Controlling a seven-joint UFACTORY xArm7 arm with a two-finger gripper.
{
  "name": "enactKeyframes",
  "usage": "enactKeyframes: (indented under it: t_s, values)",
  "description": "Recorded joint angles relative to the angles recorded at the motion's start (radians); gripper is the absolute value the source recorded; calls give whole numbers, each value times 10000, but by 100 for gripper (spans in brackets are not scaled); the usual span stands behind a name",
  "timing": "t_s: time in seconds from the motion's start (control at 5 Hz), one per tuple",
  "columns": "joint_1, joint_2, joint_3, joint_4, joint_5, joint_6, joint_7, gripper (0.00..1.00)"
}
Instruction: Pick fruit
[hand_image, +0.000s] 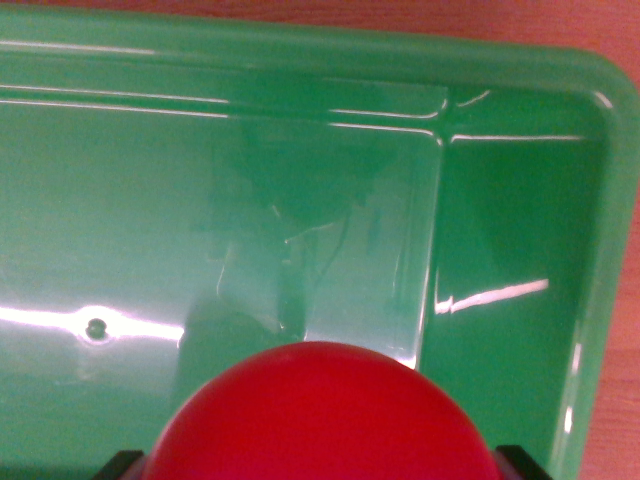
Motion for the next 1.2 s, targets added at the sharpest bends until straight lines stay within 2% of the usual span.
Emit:
enactKeyframes:
  t_s: [0.2,0.4,0.6,0.8,1.0,1.2]
  values:
    - [0,0,0,0,0,0,0,100]
    - [6,-118,-2,356,-2,473,-35,100]
    - [6,-118,-2,356,-2,473,-35,100]
    - [12,-236,-4,709,-4,942,-70,100]
    - [12,-236,-4,709,-4,942,-70,100]
    - [17,-346,-6,1041,-7,1384,-103,100]
